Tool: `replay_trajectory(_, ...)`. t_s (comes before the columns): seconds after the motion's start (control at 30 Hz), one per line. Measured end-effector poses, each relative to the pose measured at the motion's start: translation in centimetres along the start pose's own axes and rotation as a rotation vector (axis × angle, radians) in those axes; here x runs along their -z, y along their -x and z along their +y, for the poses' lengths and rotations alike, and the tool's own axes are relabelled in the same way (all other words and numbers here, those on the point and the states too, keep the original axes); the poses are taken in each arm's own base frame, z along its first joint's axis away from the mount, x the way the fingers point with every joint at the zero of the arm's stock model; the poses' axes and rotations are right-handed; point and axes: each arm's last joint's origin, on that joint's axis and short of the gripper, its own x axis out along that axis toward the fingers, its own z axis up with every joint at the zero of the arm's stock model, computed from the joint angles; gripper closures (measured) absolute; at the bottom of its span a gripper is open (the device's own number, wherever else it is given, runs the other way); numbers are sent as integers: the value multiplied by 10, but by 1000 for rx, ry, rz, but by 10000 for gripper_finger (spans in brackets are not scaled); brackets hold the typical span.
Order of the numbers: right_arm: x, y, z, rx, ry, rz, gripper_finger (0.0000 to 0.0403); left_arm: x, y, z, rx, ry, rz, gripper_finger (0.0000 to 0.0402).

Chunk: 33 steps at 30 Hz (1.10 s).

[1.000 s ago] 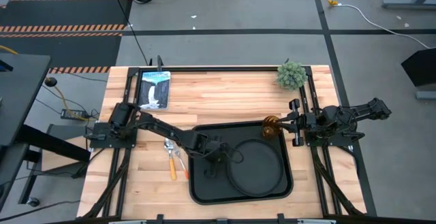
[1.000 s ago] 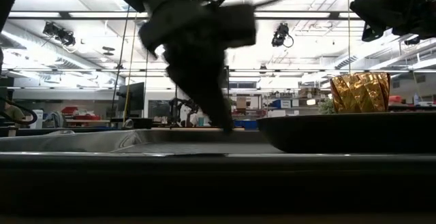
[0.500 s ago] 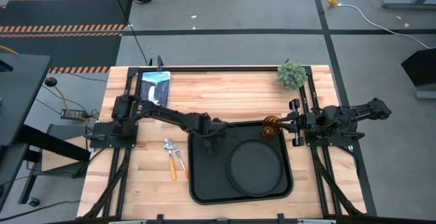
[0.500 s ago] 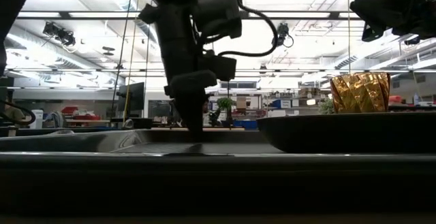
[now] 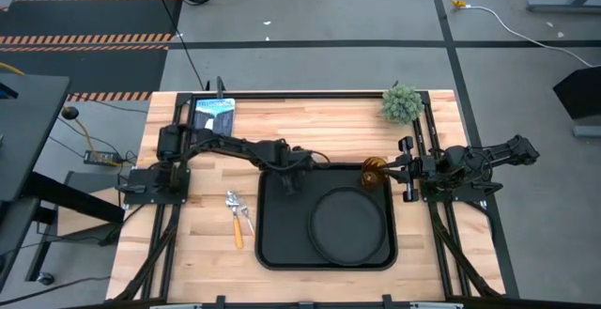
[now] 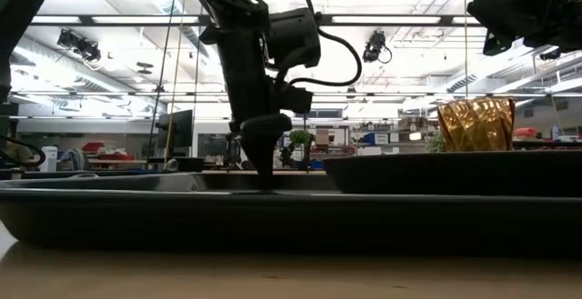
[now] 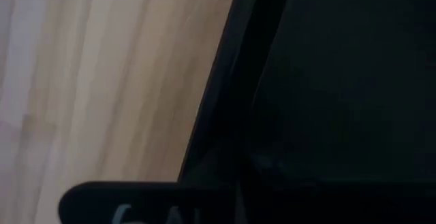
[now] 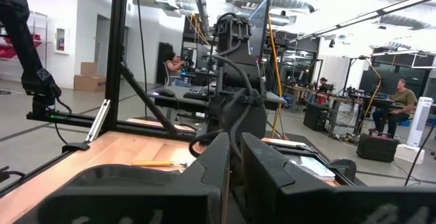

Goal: Pick and place plate/cup/fork/spoon on tray
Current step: Move the black serving tray to the top, then put the orange fork on the black serving tray to the left of the black plate

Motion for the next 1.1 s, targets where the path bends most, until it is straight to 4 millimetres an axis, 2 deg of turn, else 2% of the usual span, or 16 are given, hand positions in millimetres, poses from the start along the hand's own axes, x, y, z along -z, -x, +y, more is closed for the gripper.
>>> replay_trajectory(0.13, 0, 0, 0, 0, 0, 0, 357, -1, 7, -2, 57, 40, 16, 390)
replay_trajectory(0.27, 0, 0, 0, 0, 0, 0, 357, -7, 35, -10, 97, 119, 14, 390)
replay_trajectory(0.43, 0, 0, 0, 1, -1, -5, 357, -3, 67, -28, 123, 208, 20, 390)
replay_trajectory(0.57, 0, 0, 0, 1, -1, -5, 357, 17, 76, -49, 90, 244, 128, 390)
replay_trajectory(0.73, 0, 0, 0, 2, -1, -6, 357, 49, 84, -69, -75, 333, 234, 390)
replay_trajectory(0.8, -1, 0, 0, 1, -1, -7, 357, 64, 87, -76, -147, 374, 219, 391)
replay_trajectory(0.93, -1, 0, 0, 1, -2, -7, 357, 94, 87, -90, -180, 515, 209, 396)
replay_trajectory(1.1, -1, 0, 0, 2, -2, -7, 357, 117, 97, -108, -124, 719, 154, 396)
